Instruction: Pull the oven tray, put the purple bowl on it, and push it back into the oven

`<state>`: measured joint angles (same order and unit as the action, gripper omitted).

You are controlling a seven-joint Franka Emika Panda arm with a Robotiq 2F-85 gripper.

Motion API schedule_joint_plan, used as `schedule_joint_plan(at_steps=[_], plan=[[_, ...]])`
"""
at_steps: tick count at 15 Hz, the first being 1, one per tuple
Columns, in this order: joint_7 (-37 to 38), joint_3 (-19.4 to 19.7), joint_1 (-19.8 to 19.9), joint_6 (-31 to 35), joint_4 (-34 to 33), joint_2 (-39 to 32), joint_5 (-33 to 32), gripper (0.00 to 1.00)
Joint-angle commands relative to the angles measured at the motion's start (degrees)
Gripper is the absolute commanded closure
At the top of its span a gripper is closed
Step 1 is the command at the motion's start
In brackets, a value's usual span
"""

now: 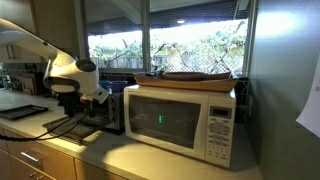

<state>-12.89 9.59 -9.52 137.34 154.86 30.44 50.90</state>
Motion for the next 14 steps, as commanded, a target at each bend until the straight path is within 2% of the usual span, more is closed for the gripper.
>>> schedule_joint_plan(at_steps=[1, 7, 9, 11, 14], plan=[[-1.0, -2.3, 2.5, -1.0, -0.2, -0.3, 1.3, 0.0], [-0.6, -2.9, 3.5, -1.4, -0.2, 0.5, 0.9, 0.0], [-2.4, -2.3, 2.8, -0.8, 0.0, 0.3, 3.8, 0.0], [-6.5, -1.1, 0.8, 0.4, 0.0, -1.6, 12.5, 0.0], [-15.0, -2.3, 0.9, 0.3, -0.4, -4.8, 25.0, 0.0]])
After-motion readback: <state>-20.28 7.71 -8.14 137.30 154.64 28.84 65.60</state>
